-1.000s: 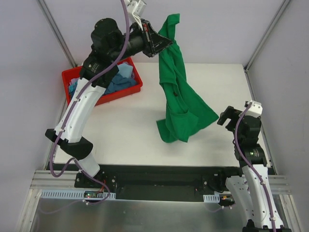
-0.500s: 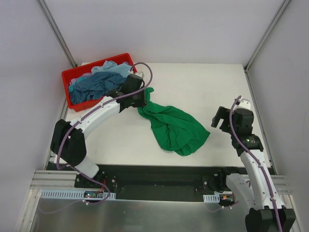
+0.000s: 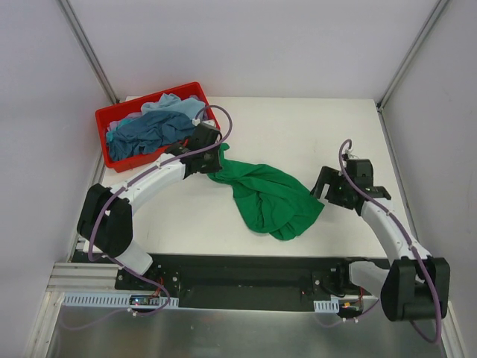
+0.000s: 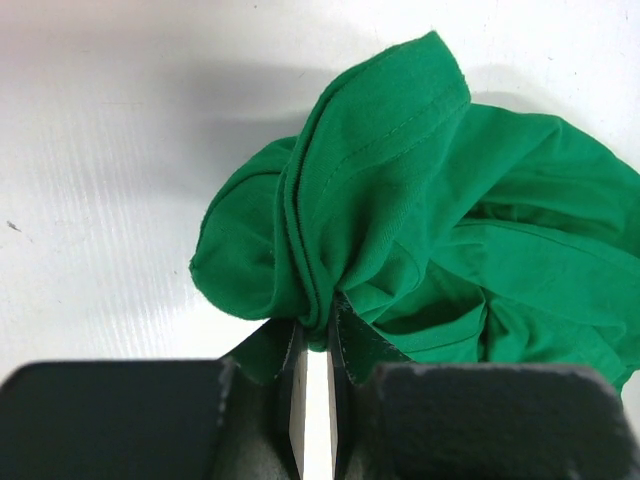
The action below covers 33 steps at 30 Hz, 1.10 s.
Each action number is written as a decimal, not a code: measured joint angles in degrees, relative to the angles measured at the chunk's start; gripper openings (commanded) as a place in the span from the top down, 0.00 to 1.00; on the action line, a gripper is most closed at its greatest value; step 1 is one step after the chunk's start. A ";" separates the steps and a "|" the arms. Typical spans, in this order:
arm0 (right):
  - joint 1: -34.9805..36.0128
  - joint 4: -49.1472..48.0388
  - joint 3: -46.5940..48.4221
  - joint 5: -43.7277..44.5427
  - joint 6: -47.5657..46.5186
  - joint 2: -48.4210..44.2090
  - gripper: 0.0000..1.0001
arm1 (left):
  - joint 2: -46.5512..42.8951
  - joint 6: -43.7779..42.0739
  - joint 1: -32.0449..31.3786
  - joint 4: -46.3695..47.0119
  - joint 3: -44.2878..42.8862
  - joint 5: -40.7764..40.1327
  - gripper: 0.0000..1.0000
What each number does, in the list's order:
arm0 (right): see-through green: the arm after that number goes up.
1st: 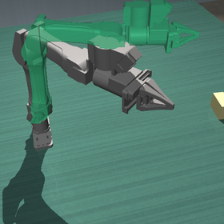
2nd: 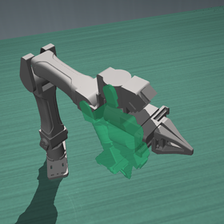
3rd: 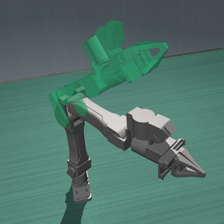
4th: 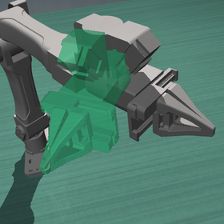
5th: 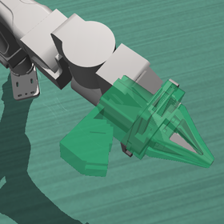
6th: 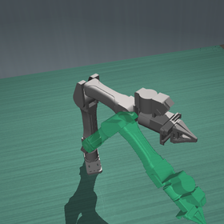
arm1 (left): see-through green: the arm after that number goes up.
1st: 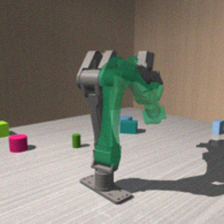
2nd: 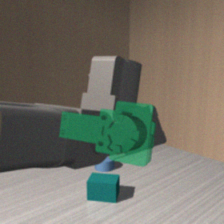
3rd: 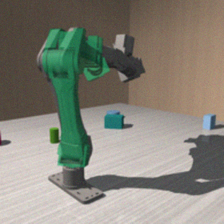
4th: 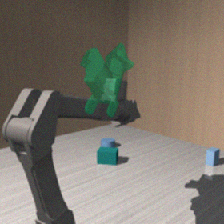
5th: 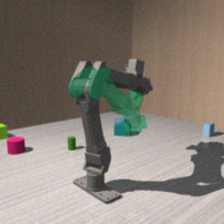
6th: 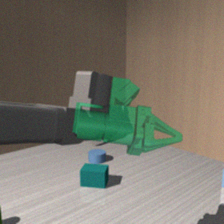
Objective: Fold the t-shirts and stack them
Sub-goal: Move the tshirt to the center of the board, then flatten out the tshirt
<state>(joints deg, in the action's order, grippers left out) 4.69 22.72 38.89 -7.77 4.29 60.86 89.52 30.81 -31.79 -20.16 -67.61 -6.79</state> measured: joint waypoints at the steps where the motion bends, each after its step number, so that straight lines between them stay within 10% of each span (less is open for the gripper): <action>1: 0.09 -0.22 0.02 -0.11 0.17 1.36 0.09 | 0.00 0.00 0.00 0.00 0.00 0.00 1.00; 10: 1.75 -1.25 0.44 0.55 1.11 13.75 0.28 | 0.00 0.39 0.37 0.11 0.00 0.02 1.00; 18: 3.72 -3.80 1.86 1.40 1.31 19.39 0.99 | 0.02 0.98 1.31 0.13 0.00 0.04 1.00; 33: 4.52 2.69 24.57 20.46 -6.67 -6.47 1.00 | -14.71 -3.19 2.64 -1.51 -6.54 -10.16 1.00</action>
<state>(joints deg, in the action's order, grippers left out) 9.21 25.41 63.46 12.69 -2.37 54.39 74.81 27.62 -29.15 -21.67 -74.15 -16.95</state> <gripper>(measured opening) 0.026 0.053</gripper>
